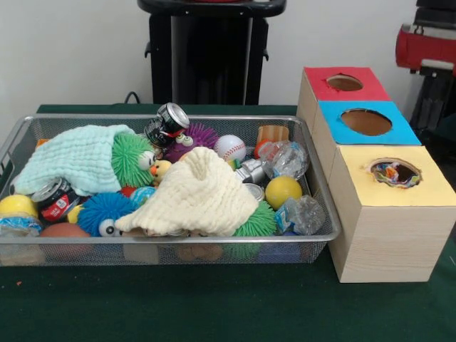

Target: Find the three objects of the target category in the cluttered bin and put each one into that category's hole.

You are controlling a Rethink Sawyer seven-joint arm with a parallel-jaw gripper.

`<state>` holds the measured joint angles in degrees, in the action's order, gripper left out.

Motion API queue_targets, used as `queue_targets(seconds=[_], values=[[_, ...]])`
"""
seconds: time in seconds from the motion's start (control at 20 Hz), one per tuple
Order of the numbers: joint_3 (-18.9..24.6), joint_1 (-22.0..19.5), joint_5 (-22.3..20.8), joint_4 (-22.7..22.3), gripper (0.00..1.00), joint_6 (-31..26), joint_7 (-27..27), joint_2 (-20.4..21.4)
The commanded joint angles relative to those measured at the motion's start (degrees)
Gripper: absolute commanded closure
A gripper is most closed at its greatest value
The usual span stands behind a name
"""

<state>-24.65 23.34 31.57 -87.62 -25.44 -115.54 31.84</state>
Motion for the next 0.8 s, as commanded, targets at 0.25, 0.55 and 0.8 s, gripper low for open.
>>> queue_targets(seconds=[0.25,0.55,0.8], values=[[-20.12,4.53,-10.95,7.04,1.0,-14.21,-13.05,-3.74],[-22.95,3.34,-13.47,3.44,1.0,-5.88,-12.7,-5.92],[-21.85,1.35,-14.72,0.06,1.0,3.6,-12.0,-6.36]])
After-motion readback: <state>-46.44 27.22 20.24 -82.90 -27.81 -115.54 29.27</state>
